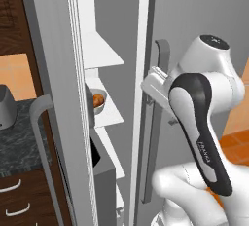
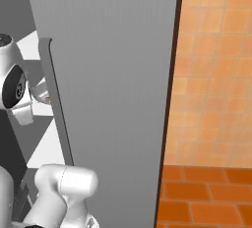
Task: Take the meat container that has the chicken drumstick and place it on the second highest rack of the freezer. Then take the vegetable container that has the potato and sweet potato and place it on the highest rack of the freezer.
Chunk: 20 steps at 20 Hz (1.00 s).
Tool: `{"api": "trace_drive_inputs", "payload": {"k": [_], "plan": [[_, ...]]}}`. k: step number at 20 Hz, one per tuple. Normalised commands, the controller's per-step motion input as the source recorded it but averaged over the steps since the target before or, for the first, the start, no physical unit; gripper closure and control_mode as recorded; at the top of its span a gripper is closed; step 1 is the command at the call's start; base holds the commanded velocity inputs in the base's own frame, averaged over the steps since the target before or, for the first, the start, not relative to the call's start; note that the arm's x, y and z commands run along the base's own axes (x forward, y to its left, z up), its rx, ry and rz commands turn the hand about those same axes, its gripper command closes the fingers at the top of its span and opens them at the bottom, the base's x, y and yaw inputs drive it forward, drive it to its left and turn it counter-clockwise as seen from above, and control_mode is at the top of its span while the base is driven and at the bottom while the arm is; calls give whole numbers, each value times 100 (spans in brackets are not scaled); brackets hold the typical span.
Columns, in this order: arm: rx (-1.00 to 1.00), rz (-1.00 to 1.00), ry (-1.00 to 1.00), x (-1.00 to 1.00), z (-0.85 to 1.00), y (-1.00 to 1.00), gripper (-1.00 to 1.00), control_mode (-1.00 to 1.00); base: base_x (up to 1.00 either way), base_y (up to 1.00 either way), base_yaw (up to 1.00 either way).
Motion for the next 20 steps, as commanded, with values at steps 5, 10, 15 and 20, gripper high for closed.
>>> {"api": "trace_drive_inputs", "payload": {"k": [5,10,15,20], "plan": [[-23,68,0,-50,6,-17,-100,-100,0,0,0],[-29,61,-3,-48,-1,0,-100,-100,0,0,0],[-7,13,-3,-20,0,-1,-100,100,-58,-17,21],[0,0,0,0,0,0,-100,100,-92,-82,41]]}}
